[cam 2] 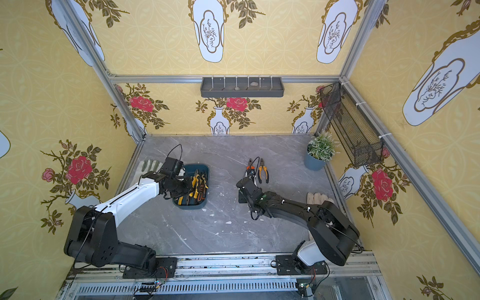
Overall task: Take the pliers out of the storage box
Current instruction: Pick up the pliers from the storage box.
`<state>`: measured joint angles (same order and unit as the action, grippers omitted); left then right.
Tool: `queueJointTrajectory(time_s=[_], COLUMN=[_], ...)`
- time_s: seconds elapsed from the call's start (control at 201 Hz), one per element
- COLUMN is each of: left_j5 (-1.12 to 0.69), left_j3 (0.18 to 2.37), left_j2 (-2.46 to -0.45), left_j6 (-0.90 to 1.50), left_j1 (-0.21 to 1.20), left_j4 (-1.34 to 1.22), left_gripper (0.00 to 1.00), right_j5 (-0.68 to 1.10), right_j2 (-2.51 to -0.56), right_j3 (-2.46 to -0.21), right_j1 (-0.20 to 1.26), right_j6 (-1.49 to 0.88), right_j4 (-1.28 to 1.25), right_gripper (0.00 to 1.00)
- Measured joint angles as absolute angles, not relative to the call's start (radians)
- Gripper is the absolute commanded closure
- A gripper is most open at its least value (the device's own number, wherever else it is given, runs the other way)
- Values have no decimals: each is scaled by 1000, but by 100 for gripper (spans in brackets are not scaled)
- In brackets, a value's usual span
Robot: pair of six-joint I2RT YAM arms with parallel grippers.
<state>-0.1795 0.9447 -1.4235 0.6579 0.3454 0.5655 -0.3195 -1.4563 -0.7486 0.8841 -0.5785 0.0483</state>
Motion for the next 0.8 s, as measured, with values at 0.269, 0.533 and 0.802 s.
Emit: queueJointTrajectory(time_s=[0.269,0.533,0.802], left_j5=[-48,164,301], left_j3=[933,896,833], left_j2=[-1274,-1127,-1021], left_j6=[571,506,464], left_j1=[452,619,742], left_j4=[623,644,597], left_gripper=[100,100,100], right_j5=[-354,-370,-348], right_j2=[-1496,-1509,-1503], right_j3=[-900,-1136,-1354], right_j1=[928,973,986], right_j6=[-592,-611,-658], right_j4=[176,384,514], right_gripper=[55,54,45])
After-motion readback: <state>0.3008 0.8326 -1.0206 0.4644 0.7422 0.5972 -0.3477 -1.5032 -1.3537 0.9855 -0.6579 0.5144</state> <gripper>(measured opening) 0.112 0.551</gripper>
